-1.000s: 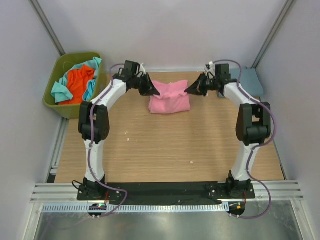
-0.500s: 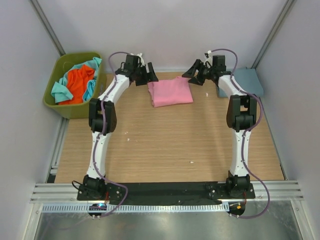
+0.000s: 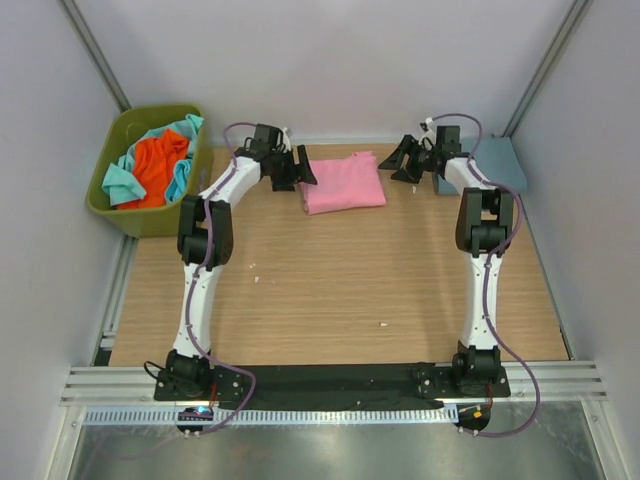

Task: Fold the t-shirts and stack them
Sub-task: Fold the tshirt, then neatly place the folded tshirt to the corner

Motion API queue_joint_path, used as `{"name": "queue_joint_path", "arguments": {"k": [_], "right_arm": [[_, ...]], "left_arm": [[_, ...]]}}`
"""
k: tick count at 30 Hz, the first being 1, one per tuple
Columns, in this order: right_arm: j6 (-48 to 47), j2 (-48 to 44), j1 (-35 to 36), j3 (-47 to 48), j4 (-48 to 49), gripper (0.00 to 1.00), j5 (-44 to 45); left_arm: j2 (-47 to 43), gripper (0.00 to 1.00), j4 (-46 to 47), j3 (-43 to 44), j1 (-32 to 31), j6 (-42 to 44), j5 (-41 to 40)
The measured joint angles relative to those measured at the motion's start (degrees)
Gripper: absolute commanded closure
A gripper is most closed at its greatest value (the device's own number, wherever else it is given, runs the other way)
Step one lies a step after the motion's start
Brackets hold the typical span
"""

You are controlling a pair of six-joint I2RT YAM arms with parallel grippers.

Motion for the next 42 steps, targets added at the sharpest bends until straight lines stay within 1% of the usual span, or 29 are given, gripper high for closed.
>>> {"name": "queue_joint_path", "arguments": {"k": [2, 3, 9, 17, 25, 38, 42], "right_arm": [[0.1, 2.4, -0.5, 1.4, 0.2, 0.27, -0.2], [0.7, 3.5, -0.7, 2.1, 0.9, 0.27, -1.8], [3.0, 5.9, -0.3, 4.4, 3.8, 0.28, -4.3], [4.5, 6.8, 2.8, 4.4, 5.8, 0.29, -6.5], [5.1, 7.2, 3.9, 4.2, 6.8, 0.32, -7.1], [6.1, 7.4, 4.4, 3.2, 7.9, 0.39, -7.8], [6.3, 7.4, 5.2, 2.6, 8.3, 0.45, -8.6]], "left_arm": [[0.0, 0.20, -0.1, 0.0, 0.0, 0.1, 0.4], [0.0, 0.20, -0.1, 0.0, 0.0, 0.3, 0.4], [0.0, 0.19, -0.6, -0.2, 0.0, 1.7, -0.6], [0.0, 0.21, -1.7, -0.2, 0.0, 2.8, -3.6], [0.0, 0.21, -1.9, -1.1, -0.3, 2.1, -3.5], [1.6, 0.22, 0.8, -0.8, -0.8, -1.8, 0.3], [2.0, 0.23, 1.6, -0.5, -1.1, -2.3, 0.9]]}}
